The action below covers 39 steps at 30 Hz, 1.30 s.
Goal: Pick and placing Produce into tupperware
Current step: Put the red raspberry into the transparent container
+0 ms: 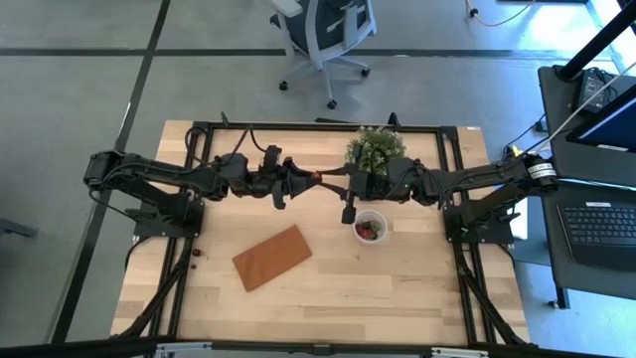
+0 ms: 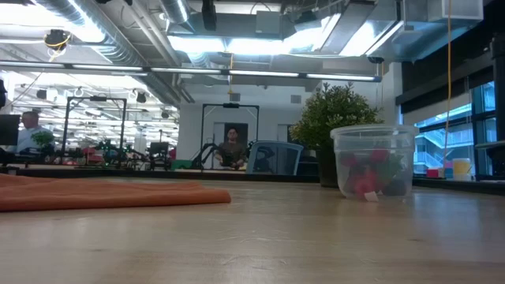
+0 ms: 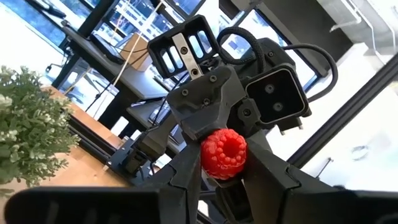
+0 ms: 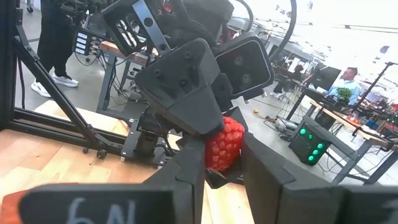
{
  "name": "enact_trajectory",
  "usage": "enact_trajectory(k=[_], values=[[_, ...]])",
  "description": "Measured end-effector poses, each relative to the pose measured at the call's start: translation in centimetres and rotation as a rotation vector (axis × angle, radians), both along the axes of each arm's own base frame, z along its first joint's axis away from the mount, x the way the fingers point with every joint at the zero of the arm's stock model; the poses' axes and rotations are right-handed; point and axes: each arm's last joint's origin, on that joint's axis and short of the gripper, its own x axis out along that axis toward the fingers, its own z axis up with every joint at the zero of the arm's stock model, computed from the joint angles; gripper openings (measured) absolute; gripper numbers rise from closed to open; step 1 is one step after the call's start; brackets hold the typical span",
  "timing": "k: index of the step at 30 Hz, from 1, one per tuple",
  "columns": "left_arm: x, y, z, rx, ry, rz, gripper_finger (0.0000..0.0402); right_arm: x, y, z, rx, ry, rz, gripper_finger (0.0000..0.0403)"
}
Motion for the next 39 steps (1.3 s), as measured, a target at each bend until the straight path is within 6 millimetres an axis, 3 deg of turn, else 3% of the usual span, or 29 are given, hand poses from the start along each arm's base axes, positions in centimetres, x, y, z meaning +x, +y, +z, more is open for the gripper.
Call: enact_trajectory(k=[6, 14, 18, 39], values=[[0.01, -0.09, -0.05, 0.057, 0.008, -0.032, 0.0104, -0.01, -0.01, -0.04, -0.004, 0.006, -0.015, 0.0085], [0.07, -0.28, -0.17, 0.080, 0.014, -0.086, 0.0216, 0.04, -0.07, -0.04, 0.003, 0.004, -0.025, 0.0079], [0.04, -0.42, -0.16, 0.088, 0.012, -0.148, 0.0247, 0.01, -0.17, -0.09, -0.010, 0.012, -0.073, 0.0068], [0.02, 0.08, -0.38, 0.090, 0.038, -0.163, 0.0251, -0.05, 0.56, -0.13, -0.007, 0.017, -0.058, 0.0061]])
